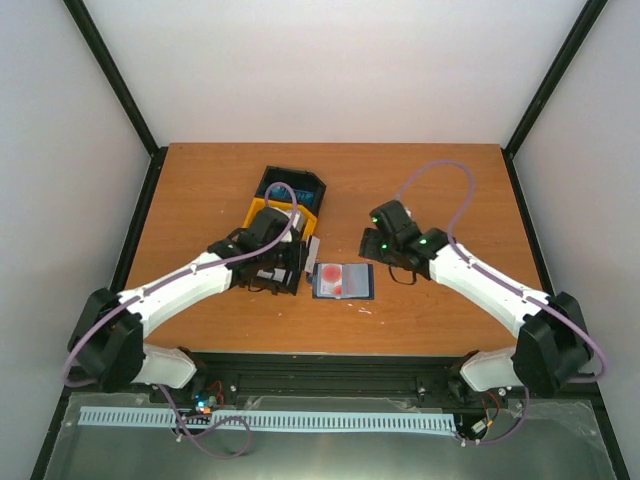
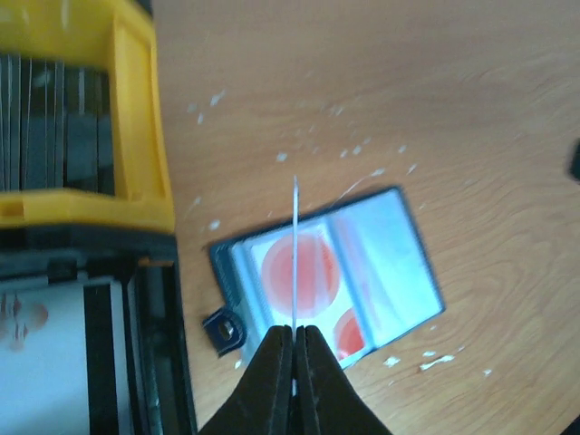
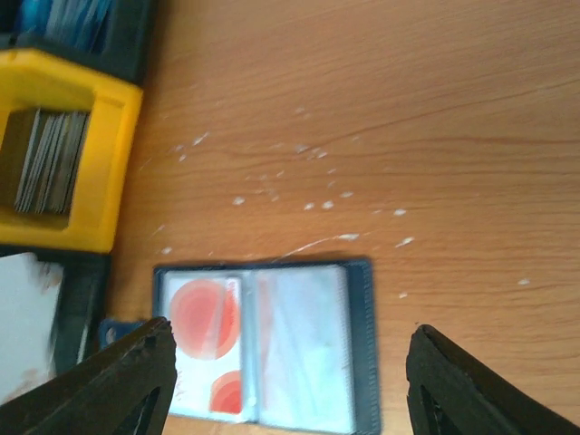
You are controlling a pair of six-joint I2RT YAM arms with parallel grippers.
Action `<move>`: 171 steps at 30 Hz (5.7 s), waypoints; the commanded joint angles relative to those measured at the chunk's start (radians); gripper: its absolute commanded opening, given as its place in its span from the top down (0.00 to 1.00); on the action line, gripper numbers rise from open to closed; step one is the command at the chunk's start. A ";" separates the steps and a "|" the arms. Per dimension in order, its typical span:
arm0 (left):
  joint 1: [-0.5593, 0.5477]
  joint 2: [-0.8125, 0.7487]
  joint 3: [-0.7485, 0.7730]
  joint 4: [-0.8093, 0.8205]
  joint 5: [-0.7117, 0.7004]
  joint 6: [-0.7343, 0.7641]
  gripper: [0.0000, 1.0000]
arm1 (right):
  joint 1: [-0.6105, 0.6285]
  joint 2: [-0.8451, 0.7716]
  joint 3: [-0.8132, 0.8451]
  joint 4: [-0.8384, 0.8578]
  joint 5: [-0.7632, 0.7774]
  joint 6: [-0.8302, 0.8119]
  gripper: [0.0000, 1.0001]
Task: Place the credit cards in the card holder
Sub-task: Insert the credit card into the card holder.
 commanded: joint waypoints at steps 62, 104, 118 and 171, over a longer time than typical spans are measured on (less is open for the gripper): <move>-0.197 0.292 -0.244 0.729 0.024 -0.673 0.99 | -0.207 0.207 -0.191 0.119 -0.449 -0.281 0.60; -0.178 0.457 -0.248 0.977 0.076 -0.612 1.00 | -0.178 0.297 -0.193 0.097 -0.420 -0.231 0.85; -0.177 0.510 -0.204 0.976 0.148 -0.572 0.99 | -0.178 0.307 -0.187 0.097 -0.417 -0.225 0.86; -0.197 0.398 0.125 0.083 0.067 -0.397 0.45 | -0.178 0.262 -0.196 0.135 -0.454 -0.247 0.86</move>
